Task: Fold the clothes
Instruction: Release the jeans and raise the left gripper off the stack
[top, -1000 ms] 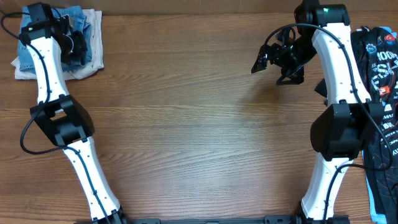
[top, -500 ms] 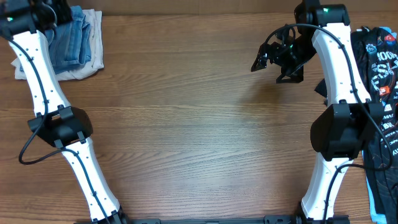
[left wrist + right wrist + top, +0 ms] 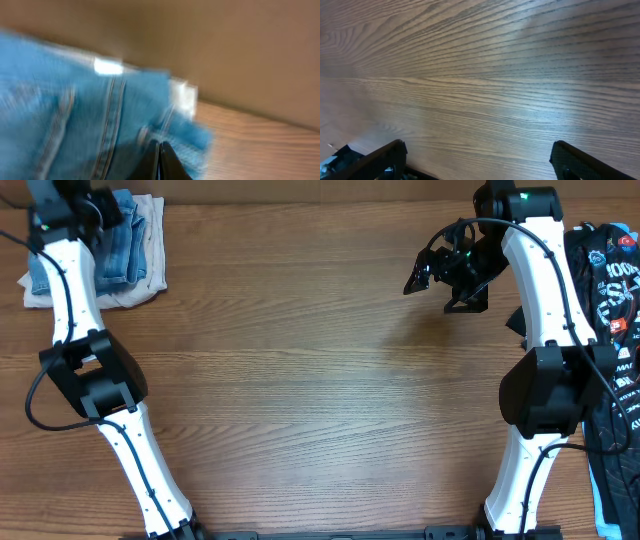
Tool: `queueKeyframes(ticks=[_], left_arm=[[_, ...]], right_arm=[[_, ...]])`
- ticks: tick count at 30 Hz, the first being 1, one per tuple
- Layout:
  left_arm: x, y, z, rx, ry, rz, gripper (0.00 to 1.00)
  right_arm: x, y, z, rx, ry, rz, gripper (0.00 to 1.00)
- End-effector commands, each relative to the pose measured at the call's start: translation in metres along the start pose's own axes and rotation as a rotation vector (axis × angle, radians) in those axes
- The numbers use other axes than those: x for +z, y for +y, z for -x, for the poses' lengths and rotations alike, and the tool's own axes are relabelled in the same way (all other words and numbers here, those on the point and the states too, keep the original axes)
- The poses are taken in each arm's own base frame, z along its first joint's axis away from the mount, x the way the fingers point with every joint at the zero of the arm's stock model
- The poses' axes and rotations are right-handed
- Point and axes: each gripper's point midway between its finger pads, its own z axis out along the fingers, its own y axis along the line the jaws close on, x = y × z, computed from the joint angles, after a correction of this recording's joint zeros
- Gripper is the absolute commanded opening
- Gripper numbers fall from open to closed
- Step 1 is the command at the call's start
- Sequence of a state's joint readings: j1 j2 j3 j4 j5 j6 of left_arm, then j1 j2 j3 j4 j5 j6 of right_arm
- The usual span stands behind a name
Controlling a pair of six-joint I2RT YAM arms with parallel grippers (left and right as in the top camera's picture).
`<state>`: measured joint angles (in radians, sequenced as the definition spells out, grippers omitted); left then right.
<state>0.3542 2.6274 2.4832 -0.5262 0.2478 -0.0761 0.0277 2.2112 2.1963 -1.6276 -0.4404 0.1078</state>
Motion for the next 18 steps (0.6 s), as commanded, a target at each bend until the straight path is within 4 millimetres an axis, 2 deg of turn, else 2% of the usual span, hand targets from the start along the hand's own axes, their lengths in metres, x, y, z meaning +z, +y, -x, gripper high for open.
queueKeyframes(ticks=[1,4,7,9,10,12,15,18], left_arm=[[0.013,0.02,-0.029,-0.022,0.048,0.065,0.06],[0.007,0.009,-0.02,-0.023,0.038,-0.001,0.04],[-0.019,-0.017,0.016,-0.005,-0.024,-0.109,0.04],[-0.044,-0.032,0.045,0.014,-0.075,-0.152,0.07],[-0.057,-0.038,0.057,0.022,-0.094,-0.163,0.12],[-0.087,-0.049,0.078,0.032,-0.118,-0.173,0.31],[-0.137,-0.067,0.096,0.032,-0.111,-0.197,0.45],[-0.194,-0.083,0.105,0.027,-0.097,-0.197,0.98]], right_arm=[[-0.018,0.012,-0.001,-0.038,-0.05,0.015,0.96],[-0.018,0.012,-0.001,-0.028,-0.05,0.015,0.97],[-0.018,0.012,-0.001,0.001,-0.051,0.016,1.0],[-0.018,0.012,-0.001,0.011,-0.051,0.015,1.0],[-0.018,0.012,-0.001,0.019,-0.051,0.016,1.0],[-0.018,0.012,0.0,0.029,-0.054,0.017,1.0],[-0.018,0.013,0.003,0.038,-0.065,0.02,1.0],[-0.021,0.015,0.007,0.054,-0.084,0.025,1.0]])
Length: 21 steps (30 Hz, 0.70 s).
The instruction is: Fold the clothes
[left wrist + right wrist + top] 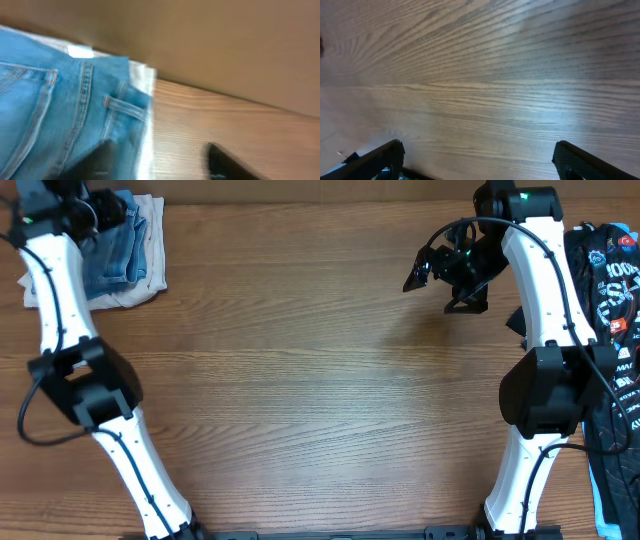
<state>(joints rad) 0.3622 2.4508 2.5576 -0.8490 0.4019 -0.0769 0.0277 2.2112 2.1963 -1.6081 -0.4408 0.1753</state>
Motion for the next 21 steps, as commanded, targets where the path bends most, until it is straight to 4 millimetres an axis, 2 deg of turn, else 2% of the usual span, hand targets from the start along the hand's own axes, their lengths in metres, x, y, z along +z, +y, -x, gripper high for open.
queueKeyframes(ticks=[1,3,5,6,7,12,16,19,21], left_arm=[[-0.115,-0.059,0.063,0.069,-0.167,-0.054,1.0],[-0.149,-0.074,0.06,0.065,-0.156,-0.054,1.0],[-0.18,-0.087,0.056,0.061,-0.147,-0.055,1.0],[-0.202,-0.095,0.051,0.059,-0.14,-0.054,1.0],[-0.211,-0.1,0.049,0.063,-0.138,-0.053,1.0],[-0.276,-0.131,0.025,0.056,-0.114,-0.081,1.0],[-0.308,-0.149,0.006,0.046,-0.087,-0.118,1.0],[-0.319,-0.153,-0.007,0.03,-0.056,-0.118,1.0],[-0.32,-0.153,-0.017,0.012,-0.019,-0.115,1.0]], right_arm=[[-0.023,0.016,0.002,-0.009,-0.074,0.026,1.0],[-0.031,0.02,0.002,-0.019,-0.093,0.031,1.0],[-0.044,0.026,-0.001,-0.033,-0.12,0.038,1.0],[-0.055,0.03,-0.005,-0.044,-0.141,0.044,1.0],[-0.061,0.033,-0.008,-0.051,-0.153,0.047,1.0],[-0.104,0.047,-0.043,-0.093,-0.223,0.047,1.0],[-0.138,0.07,-0.077,-0.19,-0.322,0.042,1.0],[-0.158,0.087,-0.11,-0.273,-0.398,0.018,1.0],[-0.17,0.088,-0.133,-0.272,-0.458,-0.031,1.0]])
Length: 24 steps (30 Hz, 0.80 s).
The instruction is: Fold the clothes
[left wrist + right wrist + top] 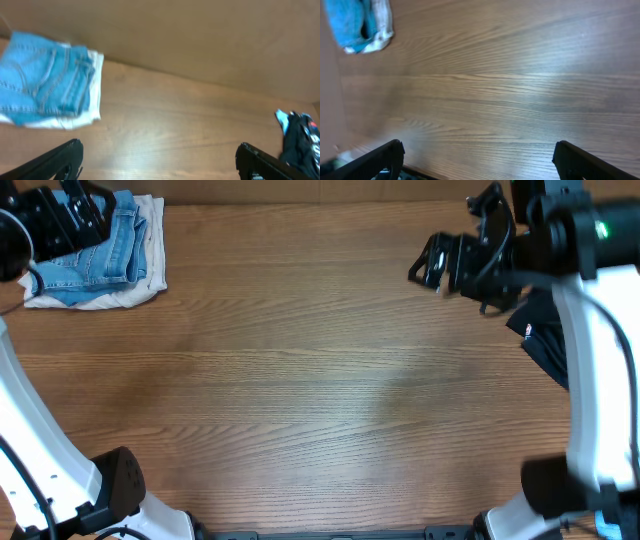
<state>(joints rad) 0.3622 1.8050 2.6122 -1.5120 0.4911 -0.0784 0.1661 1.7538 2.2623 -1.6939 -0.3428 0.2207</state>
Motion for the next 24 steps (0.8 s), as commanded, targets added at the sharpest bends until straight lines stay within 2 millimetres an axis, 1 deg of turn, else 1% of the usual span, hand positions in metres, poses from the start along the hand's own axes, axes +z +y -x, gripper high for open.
queueKeyframes(ticks=[1,3,6,8,10,13,17,22,24], left_arm=[[-0.009,-0.007,-0.01,-0.014,0.027,-0.022,1.0],[-0.009,-0.006,-0.018,-0.032,0.059,-0.019,1.0],[-0.007,-0.005,-0.025,-0.047,0.087,-0.016,1.0],[-0.006,-0.004,-0.025,-0.048,0.089,-0.016,1.0],[-0.006,-0.004,-0.025,-0.048,0.089,-0.016,1.0],[-0.006,-0.004,-0.024,-0.048,0.089,-0.016,1.0],[-0.006,-0.004,-0.025,-0.056,0.09,-0.017,1.0],[-0.006,-0.003,-0.025,-0.056,0.09,-0.013,1.0],[-0.006,-0.003,-0.025,-0.056,0.09,-0.013,1.0]], right_arm=[[-0.04,0.009,-0.025,-0.025,-0.126,-0.099,1.0],[-0.052,0.011,-0.046,-0.026,-0.152,-0.126,1.0],[-0.064,0.014,-0.078,-0.051,-0.159,-0.111,1.0],[-0.071,0.01,-0.092,-0.058,-0.166,-0.104,1.0],[-0.076,0.004,-0.1,-0.059,-0.179,-0.111,1.0],[-0.084,-0.003,-0.105,-0.06,-0.215,-0.136,1.0],[-0.089,-0.01,-0.1,-0.058,-0.256,-0.179,1.0],[-0.083,-0.01,-0.096,-0.057,-0.244,-0.184,1.0],[-0.08,-0.006,-0.089,-0.06,-0.255,-0.172,1.0]])
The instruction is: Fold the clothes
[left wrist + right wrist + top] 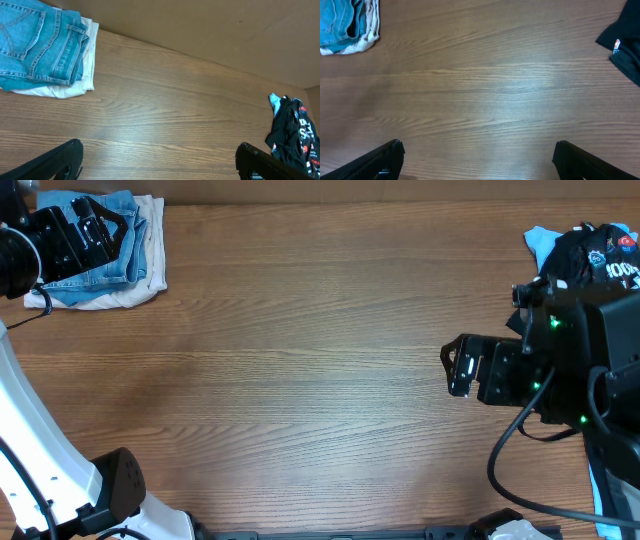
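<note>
Folded blue jeans [95, 242] lie on a folded white garment [128, 288] at the table's far left corner; both show in the left wrist view too, jeans [37, 42] and white cloth [75, 87]. A black printed shirt [600, 255] with a light blue piece lies crumpled at the far right, also in the left wrist view [292, 130]. My left gripper [159, 160] is open, raised high near the folded stack. My right gripper [477, 160] is open, high over the table's right side, holding nothing.
The wooden table [300, 370] spreads between the folded stack and the unfolded pile. A brown wall [200, 25] runs along the far edge. More dark clothing hangs off the right edge [615, 440].
My right arm has come from the far right toward the near right side and risen higher. The left gripper has shifted slightly and its view now takes in the whole table.
My left gripper was shut low on the folded jeans at the far left. Then it stood open just above them, then high above the stack. My right gripper stayed open, low over bare wood at first, now raised well above the table.
</note>
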Tool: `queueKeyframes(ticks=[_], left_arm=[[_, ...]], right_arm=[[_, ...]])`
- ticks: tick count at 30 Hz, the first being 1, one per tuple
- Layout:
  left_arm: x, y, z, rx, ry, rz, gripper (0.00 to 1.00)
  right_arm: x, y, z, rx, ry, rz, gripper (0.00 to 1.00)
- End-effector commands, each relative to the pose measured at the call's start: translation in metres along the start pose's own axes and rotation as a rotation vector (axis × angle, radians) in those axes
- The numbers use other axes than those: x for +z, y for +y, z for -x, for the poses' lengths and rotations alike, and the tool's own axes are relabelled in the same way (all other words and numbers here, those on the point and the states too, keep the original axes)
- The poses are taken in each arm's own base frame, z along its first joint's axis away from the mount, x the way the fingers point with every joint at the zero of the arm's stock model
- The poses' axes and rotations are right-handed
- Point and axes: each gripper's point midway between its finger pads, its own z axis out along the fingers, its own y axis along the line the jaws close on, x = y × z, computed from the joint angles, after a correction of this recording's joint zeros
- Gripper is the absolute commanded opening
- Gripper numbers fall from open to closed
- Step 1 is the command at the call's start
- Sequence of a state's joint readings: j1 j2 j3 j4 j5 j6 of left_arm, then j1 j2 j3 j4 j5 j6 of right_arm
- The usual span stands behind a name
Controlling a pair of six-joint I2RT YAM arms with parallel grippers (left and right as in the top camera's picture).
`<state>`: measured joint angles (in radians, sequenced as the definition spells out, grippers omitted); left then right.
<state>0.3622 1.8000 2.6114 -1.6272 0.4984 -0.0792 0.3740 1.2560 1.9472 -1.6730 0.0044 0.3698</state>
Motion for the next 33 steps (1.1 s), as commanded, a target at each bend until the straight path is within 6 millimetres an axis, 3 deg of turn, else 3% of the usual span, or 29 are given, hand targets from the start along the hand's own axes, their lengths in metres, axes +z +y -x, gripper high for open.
queueKeyframes(ticks=[1,19,26,33], left_arm=[[-0.003,-0.003,0.001,-0.002,-0.008,-0.014,1.0],[-0.003,-0.003,0.001,-0.002,-0.008,-0.014,1.0],[-0.003,-0.003,0.001,-0.002,-0.008,-0.013,1.0],[-0.003,-0.003,0.001,-0.002,-0.008,-0.014,1.0]], right_arm=[[0.006,0.001,0.008,0.006,-0.015,-0.01,1.0],[0.027,0.0,0.011,0.006,0.042,-0.047,1.0],[0.003,-0.016,0.035,0.037,-0.14,-0.082,1.0],[-0.001,-0.064,0.029,0.107,-0.28,-0.153,1.0]])
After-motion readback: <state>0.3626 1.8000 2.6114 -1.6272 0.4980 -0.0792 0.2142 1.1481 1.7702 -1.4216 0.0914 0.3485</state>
